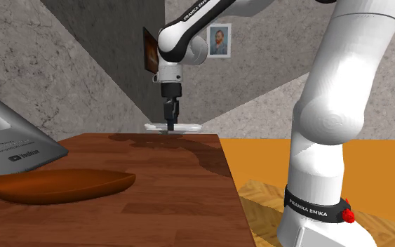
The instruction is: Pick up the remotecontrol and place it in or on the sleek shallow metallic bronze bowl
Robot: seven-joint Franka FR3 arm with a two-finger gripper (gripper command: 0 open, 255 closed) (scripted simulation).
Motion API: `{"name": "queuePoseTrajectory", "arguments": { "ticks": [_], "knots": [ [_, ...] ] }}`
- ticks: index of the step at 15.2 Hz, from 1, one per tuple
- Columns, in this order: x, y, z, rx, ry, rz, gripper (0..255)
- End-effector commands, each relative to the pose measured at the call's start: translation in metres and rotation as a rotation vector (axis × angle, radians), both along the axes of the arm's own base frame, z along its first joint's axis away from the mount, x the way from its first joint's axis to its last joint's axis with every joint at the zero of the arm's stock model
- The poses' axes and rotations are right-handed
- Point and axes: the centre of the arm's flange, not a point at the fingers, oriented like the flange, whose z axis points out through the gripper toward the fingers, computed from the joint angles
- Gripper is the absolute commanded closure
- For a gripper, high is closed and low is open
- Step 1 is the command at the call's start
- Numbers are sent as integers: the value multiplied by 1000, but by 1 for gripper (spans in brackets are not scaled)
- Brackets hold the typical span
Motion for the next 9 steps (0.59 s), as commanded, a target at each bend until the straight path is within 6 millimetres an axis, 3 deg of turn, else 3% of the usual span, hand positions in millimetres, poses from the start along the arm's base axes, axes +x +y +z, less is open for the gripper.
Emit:
{"name": "queuePoseTrajectory", "arguments": {
  "ticks": [1, 5, 9],
  "knots": [
    [0, 0, 10, 0, 0, 0, 255],
    [0, 0, 31, 0, 0, 0, 255],
    [-3, 53, 32, 0, 0, 0, 255]
  ]
}}
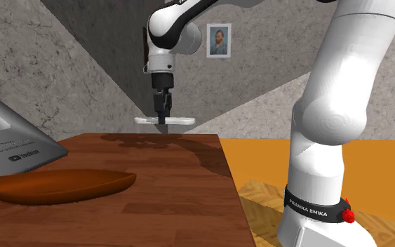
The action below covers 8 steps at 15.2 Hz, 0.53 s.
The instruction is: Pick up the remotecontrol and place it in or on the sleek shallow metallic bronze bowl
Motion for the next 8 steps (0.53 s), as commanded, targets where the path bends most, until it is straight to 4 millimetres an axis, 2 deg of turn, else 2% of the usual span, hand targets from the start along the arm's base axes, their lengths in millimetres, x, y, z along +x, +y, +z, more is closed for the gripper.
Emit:
{"name": "queuePoseTrajectory", "arguments": {
  "ticks": [1, 8],
  "knots": [
    [-3, 24, 2, 0, 0, -1, 255],
    [-9, 116, 4, 0, 0, -1, 255]
  ]
}}
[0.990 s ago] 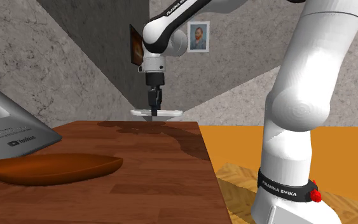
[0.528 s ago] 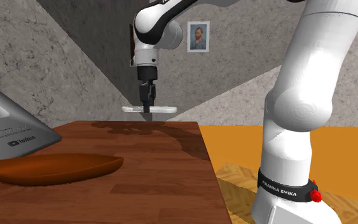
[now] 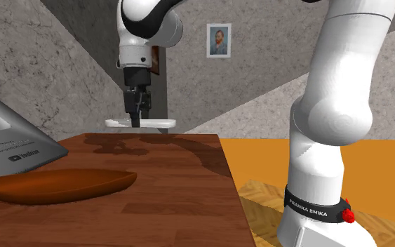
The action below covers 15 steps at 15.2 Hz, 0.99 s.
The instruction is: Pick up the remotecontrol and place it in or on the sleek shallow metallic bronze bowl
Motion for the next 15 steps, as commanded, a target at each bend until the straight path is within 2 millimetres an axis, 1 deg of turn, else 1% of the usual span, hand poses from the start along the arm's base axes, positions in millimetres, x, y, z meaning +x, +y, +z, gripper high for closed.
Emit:
{"name": "queuePoseTrajectory", "arguments": {
  "ticks": [1, 15],
  "knots": [
    [-2, 25, 0, 0, -1, -2, 255],
    [-15, 209, 2, 0, -1, -2, 255]
  ]
}}
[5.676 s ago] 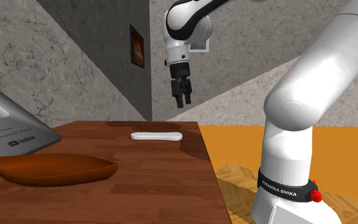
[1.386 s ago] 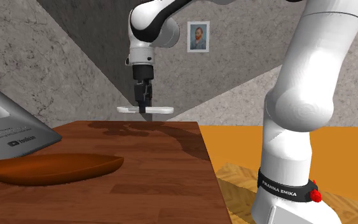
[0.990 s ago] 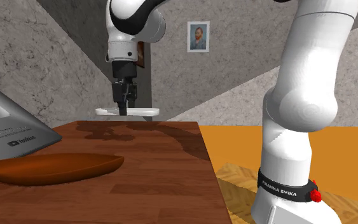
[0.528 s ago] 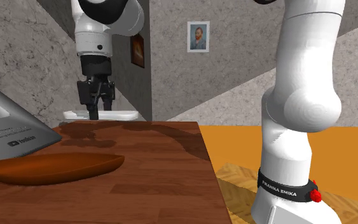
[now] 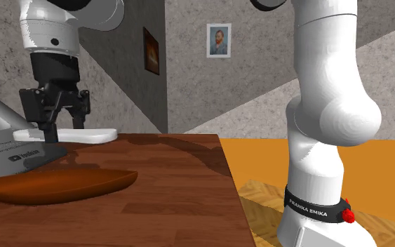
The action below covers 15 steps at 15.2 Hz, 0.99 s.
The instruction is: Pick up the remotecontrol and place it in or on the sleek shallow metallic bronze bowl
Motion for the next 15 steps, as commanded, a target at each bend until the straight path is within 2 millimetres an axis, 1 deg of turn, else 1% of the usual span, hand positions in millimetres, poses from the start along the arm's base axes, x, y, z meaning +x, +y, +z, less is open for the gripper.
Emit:
{"name": "queuePoseTrajectory", "arguments": {
  "ticks": [1, 15],
  "knots": [
    [-1, 26, 4, 1, 0, -2, 255],
    [-1, 26, -70, 1, 0, -2, 255]
  ]
}}
